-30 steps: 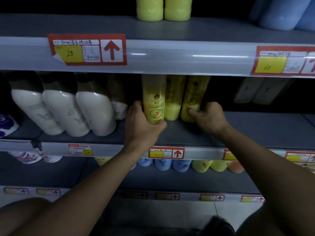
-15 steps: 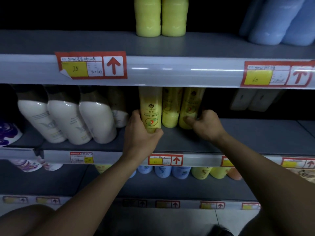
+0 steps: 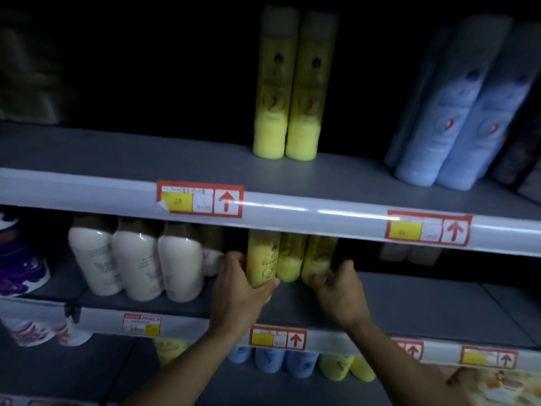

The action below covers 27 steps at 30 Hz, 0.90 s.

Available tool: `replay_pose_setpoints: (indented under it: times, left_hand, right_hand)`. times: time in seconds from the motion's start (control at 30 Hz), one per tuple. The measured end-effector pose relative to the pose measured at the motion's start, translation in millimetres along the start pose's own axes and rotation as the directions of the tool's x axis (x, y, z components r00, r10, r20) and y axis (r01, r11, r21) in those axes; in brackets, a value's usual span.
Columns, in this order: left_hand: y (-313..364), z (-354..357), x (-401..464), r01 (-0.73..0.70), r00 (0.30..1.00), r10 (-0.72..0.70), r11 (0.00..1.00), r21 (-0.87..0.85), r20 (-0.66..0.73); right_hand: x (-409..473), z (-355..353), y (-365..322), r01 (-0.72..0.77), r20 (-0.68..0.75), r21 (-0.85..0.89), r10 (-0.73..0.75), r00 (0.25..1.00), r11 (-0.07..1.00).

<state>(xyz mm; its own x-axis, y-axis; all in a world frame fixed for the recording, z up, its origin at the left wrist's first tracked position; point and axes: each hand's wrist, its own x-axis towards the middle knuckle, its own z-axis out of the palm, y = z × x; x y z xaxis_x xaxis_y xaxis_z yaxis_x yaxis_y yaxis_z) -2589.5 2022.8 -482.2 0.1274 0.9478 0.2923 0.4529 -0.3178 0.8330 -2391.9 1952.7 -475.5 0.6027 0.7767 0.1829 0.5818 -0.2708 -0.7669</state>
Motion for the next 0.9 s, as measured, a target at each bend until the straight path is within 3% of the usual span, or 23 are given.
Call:
replay_pose_setpoints:
  times: [0.23,0.33,0.47,0.6,0.67,0.77,0.83,0.9]
  left_hand:
    - [8,-13,-13,0.028,0.999,-0.028,1.0,-0.004,0.022]
    - [18,-31,-26,-0.031,0.999,0.031,1.0,0.0,-0.02]
    - [51,-69,-52,-0.185,0.979,0.178,0.981,-0.062,-0.099]
    - [105,-119,-71,-0.549,0.808,0.521,0.835,-0.032,-0.274]
    - [130,-139,-61,-0.633,0.735,0.605,0.774,0.01,-0.306]
    - [162,-156,-25,-0.662,0.686,0.66,0.741,0.113,-0.307]
    - [180,-159,3,-0.631,0.71,0.655,0.755,0.182,-0.257]
    - [194,-153,35,-0.551,0.787,0.587,0.808,0.208,-0.192]
  right_hand:
    - [-57,-19,-26,0.064,-0.148,0.161,-0.04,0.988,0.985]
    - [-86,-34,-48,0.213,-0.166,0.15,-0.188,0.968,0.965]
    - [-108,-73,-96,0.537,-0.271,0.085,-0.499,0.823,0.839]
    - [-103,-107,-157,0.731,-0.324,-0.001,-0.692,0.645,0.682]
    - [-86,-116,-178,0.712,-0.335,0.024,-0.666,0.667,0.701]
    - [-50,-123,-201,0.543,-0.341,0.21,-0.459,0.82,0.813]
    - [-24,-125,-211,0.399,-0.287,0.306,-0.316,0.905,0.865]
    - [1,-123,-218,0.332,-0.213,0.271,-0.28,0.936,0.903]
